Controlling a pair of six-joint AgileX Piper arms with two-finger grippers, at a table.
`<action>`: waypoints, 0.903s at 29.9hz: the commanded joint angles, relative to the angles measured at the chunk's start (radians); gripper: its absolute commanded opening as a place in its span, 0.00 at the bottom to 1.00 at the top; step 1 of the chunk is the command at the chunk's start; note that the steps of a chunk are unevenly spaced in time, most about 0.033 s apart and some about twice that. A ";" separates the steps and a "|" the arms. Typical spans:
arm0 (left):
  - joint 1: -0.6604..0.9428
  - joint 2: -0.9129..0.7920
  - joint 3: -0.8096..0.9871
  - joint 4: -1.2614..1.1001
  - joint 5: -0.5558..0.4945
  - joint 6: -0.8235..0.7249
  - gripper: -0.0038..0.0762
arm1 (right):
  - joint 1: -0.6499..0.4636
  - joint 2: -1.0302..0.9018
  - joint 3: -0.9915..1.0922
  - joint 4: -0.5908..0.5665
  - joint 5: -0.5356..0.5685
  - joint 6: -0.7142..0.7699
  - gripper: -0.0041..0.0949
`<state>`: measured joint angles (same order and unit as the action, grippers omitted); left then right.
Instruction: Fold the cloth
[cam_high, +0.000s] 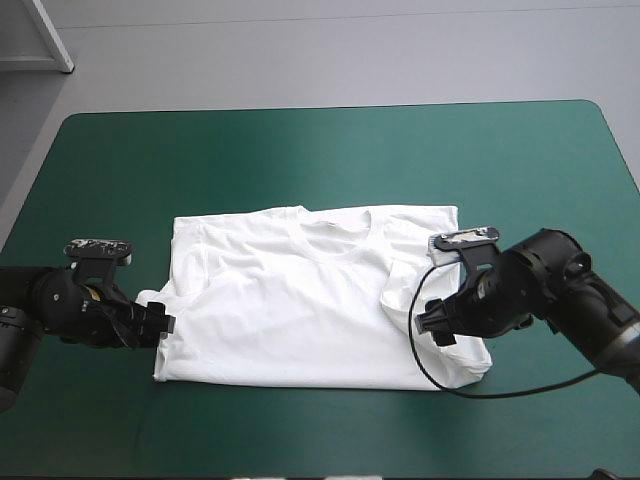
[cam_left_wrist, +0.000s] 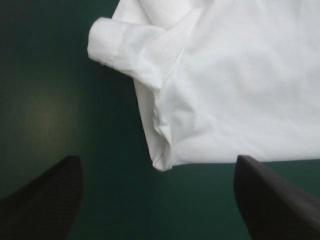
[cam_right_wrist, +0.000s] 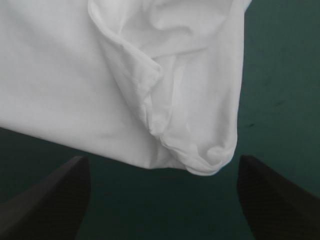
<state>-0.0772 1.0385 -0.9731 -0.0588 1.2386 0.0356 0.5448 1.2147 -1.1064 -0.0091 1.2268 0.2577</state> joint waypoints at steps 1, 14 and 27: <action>0.000 -0.002 0.026 -0.002 0.042 -0.011 0.79 | -0.001 -0.088 0.034 -0.001 0.024 0.016 0.79; 0.000 0.224 0.215 -0.086 -0.227 0.029 0.68 | -0.001 -0.175 0.173 0.030 0.024 0.018 0.79; 0.000 0.354 0.250 -0.180 -0.277 0.077 0.32 | -0.001 -0.098 0.273 0.000 -0.141 0.014 0.76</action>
<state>-0.0744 1.3807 -0.7431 -0.1559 0.9934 0.0992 0.5448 1.0956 -0.8387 0.0000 1.1451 0.2755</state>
